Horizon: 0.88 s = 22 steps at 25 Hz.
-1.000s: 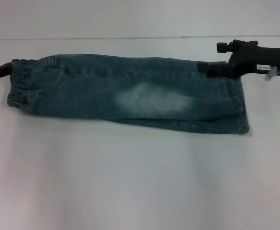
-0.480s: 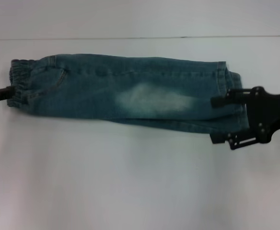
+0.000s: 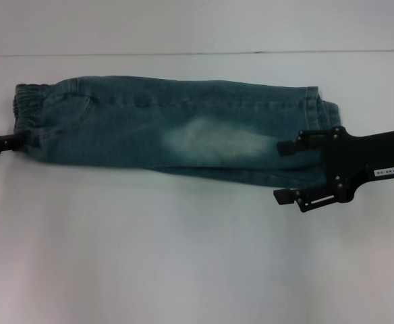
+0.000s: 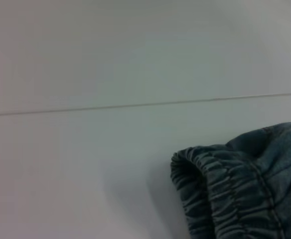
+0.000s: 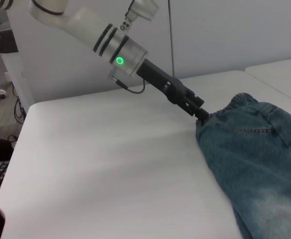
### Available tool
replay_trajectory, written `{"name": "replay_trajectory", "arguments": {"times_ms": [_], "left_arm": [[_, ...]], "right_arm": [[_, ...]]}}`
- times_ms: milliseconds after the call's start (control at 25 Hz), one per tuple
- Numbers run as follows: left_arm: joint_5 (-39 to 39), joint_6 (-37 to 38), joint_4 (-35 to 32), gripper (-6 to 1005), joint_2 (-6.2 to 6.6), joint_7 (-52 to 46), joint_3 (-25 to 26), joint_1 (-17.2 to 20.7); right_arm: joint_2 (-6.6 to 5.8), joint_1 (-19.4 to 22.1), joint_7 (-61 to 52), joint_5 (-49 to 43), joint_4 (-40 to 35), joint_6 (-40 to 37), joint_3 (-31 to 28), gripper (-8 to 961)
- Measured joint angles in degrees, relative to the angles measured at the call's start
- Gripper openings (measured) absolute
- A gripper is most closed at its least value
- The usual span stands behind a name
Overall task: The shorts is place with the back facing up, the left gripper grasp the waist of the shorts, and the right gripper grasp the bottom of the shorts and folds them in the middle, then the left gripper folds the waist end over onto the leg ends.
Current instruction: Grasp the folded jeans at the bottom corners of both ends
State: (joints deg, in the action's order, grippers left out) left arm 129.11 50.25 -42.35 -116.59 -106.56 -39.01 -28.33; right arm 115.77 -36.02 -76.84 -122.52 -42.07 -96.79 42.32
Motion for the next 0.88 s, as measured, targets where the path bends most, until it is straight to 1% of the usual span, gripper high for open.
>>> {"name": "replay_trajectory", "arguments": {"times_ms": [120,360,640,800,880], "left_arm": [[0.0,-0.9,2.1,902,0.03,0.6,-0.4,-1.3],[0.1,-2.7,4.4,849,0.05,1.0,-2.2,-2.6],[0.1,-2.4,4.6,788,0.05,0.6,-2.4,-2.5],[0.1,-2.3,4.1,753,-0.12,0.6,-2.3,-1.9],[0.1,-2.2,3.6,696,-0.31,0.7,-2.2,-1.6]], "right_arm": [[0.03,-0.4,0.1,0.0,0.4,0.8,0.0,949],[0.17,-0.6,0.0,0.0,0.5,1.9,0.0,948],[0.28,-1.0,0.1,0.0,1.8,4.7,0.0,948],[0.35,-1.1,0.1,0.0,1.8,4.9,-0.1,948],[0.35,-1.1,0.1,0.0,1.8,5.1,0.0,948]]}}
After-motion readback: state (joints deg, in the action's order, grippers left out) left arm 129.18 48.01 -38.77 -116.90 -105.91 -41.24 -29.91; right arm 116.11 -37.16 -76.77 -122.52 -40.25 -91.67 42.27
